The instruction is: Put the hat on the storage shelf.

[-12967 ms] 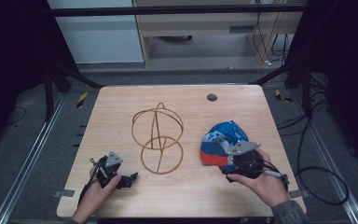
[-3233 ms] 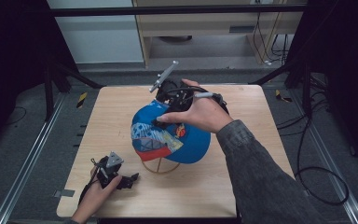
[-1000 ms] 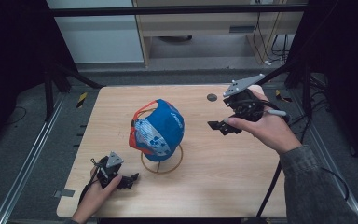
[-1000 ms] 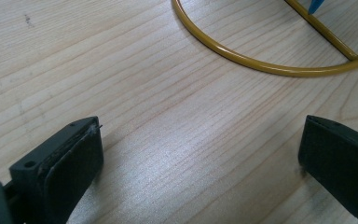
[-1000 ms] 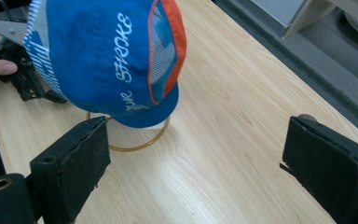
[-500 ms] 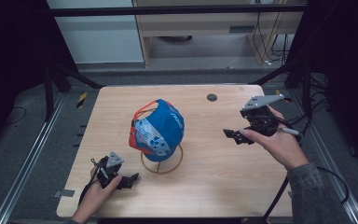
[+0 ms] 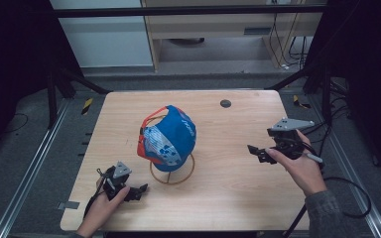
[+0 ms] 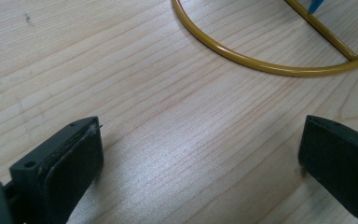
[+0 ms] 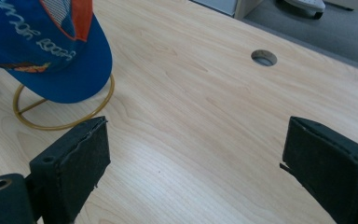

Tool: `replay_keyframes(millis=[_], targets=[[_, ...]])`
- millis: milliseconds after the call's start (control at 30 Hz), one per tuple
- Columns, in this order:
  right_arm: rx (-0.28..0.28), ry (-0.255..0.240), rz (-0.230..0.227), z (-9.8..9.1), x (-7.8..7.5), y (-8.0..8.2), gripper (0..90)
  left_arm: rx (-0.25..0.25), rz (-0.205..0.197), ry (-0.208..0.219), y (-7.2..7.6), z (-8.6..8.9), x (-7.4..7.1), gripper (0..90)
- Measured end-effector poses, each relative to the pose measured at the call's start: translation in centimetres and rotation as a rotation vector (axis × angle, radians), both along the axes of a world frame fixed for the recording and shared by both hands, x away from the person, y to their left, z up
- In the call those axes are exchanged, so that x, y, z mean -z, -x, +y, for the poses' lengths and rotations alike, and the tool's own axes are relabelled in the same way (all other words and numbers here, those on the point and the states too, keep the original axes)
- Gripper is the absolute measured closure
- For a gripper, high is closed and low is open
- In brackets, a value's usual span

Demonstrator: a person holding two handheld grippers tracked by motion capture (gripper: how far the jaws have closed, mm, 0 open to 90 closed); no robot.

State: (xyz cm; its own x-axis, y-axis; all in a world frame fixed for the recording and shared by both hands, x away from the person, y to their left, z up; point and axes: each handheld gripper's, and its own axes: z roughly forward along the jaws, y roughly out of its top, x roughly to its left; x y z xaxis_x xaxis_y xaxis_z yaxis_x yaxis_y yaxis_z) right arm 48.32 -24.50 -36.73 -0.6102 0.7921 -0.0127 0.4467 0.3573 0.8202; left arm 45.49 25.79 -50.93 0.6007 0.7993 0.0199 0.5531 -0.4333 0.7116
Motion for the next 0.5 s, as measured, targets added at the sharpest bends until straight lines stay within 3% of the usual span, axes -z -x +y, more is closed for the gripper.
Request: replay_keyframes(millis=[300,500], targets=[[0.03,-0.005,0.03,-0.5,3.1,0.2,7.2,0.002,0.0,-0.006,0.0,0.0,0.0,0.0],[0.094,0.003,0.063,-0.1,6.2,-0.5,8.5,-0.001,0.004,-0.002,0.1,0.0,0.0,0.0]])
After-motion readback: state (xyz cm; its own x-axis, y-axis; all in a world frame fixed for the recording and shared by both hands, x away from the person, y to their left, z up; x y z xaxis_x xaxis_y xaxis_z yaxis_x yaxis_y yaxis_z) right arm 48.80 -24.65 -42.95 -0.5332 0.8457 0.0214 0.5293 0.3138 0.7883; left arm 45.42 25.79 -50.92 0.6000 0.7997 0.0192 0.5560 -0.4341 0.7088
